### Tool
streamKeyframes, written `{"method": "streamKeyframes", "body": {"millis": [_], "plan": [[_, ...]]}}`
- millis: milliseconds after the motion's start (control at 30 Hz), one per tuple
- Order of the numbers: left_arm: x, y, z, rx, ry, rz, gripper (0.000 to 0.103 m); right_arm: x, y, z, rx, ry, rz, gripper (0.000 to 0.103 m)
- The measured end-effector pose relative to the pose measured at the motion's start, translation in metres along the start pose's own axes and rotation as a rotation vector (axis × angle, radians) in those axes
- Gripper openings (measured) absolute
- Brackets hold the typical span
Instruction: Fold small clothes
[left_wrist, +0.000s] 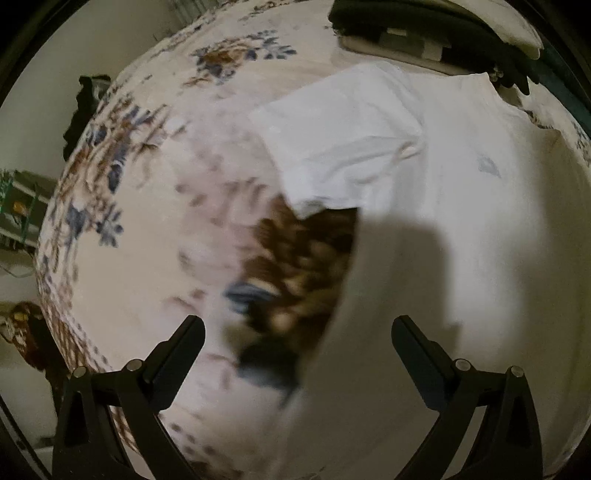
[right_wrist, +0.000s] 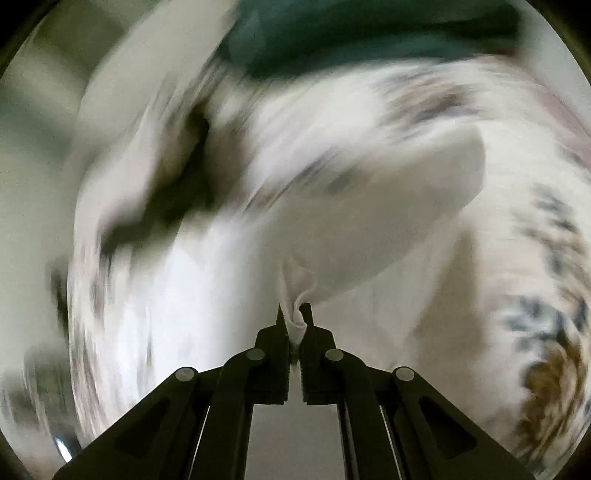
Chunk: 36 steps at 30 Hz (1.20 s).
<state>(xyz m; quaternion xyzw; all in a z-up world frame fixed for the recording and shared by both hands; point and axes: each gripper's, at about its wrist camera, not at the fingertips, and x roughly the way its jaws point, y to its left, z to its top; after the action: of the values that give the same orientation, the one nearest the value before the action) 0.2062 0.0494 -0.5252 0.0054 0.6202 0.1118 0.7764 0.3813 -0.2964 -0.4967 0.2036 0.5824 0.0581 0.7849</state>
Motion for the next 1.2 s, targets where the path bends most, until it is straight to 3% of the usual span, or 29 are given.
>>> {"method": "streamKeyframes", "body": {"millis": [67, 100, 167, 233, 300, 367, 567, 667, 733, 833, 867, 933, 1000, 1033, 1100, 1200], "plan": [[-0.001, 0.016, -0.003, -0.006, -0.007, 0.000, 0.103, 0.021, 0.023, -0.006, 0.020, 0.131, 0.115, 0.005], [-0.002, 0.022, -0.004, -0.014, -0.008, -0.003, 0.103, 0.016, 0.017, -0.012, 0.062, 0.111, 0.142, 0.009], [-0.005, 0.034, -0.009, -0.032, -0.009, -0.010, 0.103, -0.004, 0.000, -0.020, 0.200, 0.044, 0.200, 0.028], [-0.003, 0.047, -0.011, -0.051, -0.008, -0.015, 0.103, -0.025, -0.022, -0.033, 0.355, -0.038, 0.199, 0.045], [0.000, 0.060, -0.014, -0.074, -0.002, -0.019, 0.103, -0.026, -0.034, -0.044, 0.380, -0.048, 0.143, 0.045], [0.002, 0.066, -0.016, -0.091, 0.003, -0.017, 0.103, -0.005, -0.031, -0.051, 0.362, 0.001, 0.097, 0.045], [0.010, 0.082, -0.020, -0.119, 0.017, -0.008, 0.103, 0.082, 0.007, -0.043, 0.313, 0.082, 0.079, 0.045], [0.011, 0.084, -0.022, -0.122, 0.027, -0.010, 0.103, 0.125, 0.037, -0.044, 0.319, 0.195, 0.223, 0.045], [0.009, 0.085, -0.023, -0.120, 0.025, -0.009, 0.103, 0.144, 0.072, -0.066, 0.285, 0.335, 0.403, 0.045], [0.008, 0.084, -0.024, -0.118, 0.031, -0.012, 0.103, 0.143, 0.100, -0.096, 0.206, 0.431, 0.456, 0.045], [0.007, 0.084, -0.024, -0.119, 0.033, -0.016, 0.103, 0.134, 0.098, -0.100, 0.205, 0.412, 0.431, 0.045], [0.002, 0.086, -0.020, -0.125, 0.020, -0.028, 0.103, 0.106, 0.076, -0.092, 0.267, 0.265, 0.399, 0.045], [-0.001, 0.088, -0.017, -0.127, 0.000, -0.028, 0.103, 0.077, 0.040, -0.072, 0.347, 0.062, 0.301, 0.045], [-0.002, 0.089, -0.016, -0.128, -0.007, -0.029, 0.103, 0.071, 0.024, -0.066, 0.397, 0.003, 0.275, 0.053], [0.001, 0.091, -0.015, -0.133, -0.008, -0.030, 0.103, 0.078, -0.009, -0.055, 0.511, -0.025, 0.256, 0.056], [0.006, 0.094, -0.018, -0.145, 0.008, -0.028, 0.103, 0.115, -0.017, -0.057, 0.550, 0.069, 0.262, 0.056]]}}
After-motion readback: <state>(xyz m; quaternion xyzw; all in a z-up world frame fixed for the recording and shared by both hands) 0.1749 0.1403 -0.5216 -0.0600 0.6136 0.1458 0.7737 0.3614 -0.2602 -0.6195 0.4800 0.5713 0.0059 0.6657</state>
